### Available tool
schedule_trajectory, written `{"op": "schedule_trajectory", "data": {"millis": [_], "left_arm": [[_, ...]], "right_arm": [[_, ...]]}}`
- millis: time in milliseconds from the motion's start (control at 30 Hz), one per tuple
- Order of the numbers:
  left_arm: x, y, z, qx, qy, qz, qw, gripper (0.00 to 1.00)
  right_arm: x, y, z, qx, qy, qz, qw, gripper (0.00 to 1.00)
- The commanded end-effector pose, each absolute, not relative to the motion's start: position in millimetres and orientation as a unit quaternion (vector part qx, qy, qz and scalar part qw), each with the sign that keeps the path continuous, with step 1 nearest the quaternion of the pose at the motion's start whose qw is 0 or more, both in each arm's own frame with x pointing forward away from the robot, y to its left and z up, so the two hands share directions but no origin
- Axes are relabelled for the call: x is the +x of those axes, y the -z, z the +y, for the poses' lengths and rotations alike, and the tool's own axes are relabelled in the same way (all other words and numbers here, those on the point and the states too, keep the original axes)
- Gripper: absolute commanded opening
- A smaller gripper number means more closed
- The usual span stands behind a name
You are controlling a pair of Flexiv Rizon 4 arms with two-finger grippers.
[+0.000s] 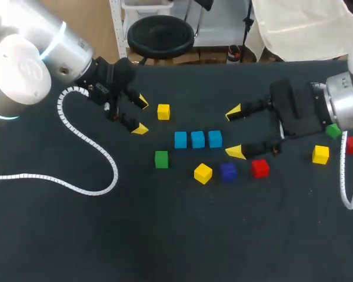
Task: Place the blue cubes, place green cubes on the blue cubes, place the yellow cubes on the green cubes, then place the red cubes on the yellow cubes, and place purple cube on the red cubes.
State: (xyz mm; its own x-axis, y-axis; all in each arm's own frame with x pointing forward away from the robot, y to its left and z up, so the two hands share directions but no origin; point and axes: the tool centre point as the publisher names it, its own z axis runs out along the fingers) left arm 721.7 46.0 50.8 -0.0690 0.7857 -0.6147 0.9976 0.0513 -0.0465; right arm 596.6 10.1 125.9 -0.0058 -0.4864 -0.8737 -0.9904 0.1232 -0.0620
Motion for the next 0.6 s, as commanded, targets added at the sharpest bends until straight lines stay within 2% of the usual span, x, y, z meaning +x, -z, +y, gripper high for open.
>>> {"op": "schedule_trajectory", "data": {"millis": [33, 267, 600], "left_arm": [[723, -51, 47, 0.646, 0.241, 0.690, 0.220, 1.00], [723, -51, 47, 0.646, 0.241, 0.690, 0.220, 1.00], [723, -51, 47, 0.646, 0.241, 0.690, 0.220, 1.00]], "right_arm": [[599, -122, -26, -0.532, -0.297, 0.681, 0.407, 1.00], [588, -136, -122, -0.467, -0.219, 0.742, 0.429, 1.00], [579, -161, -186, -0.461, -0.141, 0.769, 0.420, 1.00]]}}
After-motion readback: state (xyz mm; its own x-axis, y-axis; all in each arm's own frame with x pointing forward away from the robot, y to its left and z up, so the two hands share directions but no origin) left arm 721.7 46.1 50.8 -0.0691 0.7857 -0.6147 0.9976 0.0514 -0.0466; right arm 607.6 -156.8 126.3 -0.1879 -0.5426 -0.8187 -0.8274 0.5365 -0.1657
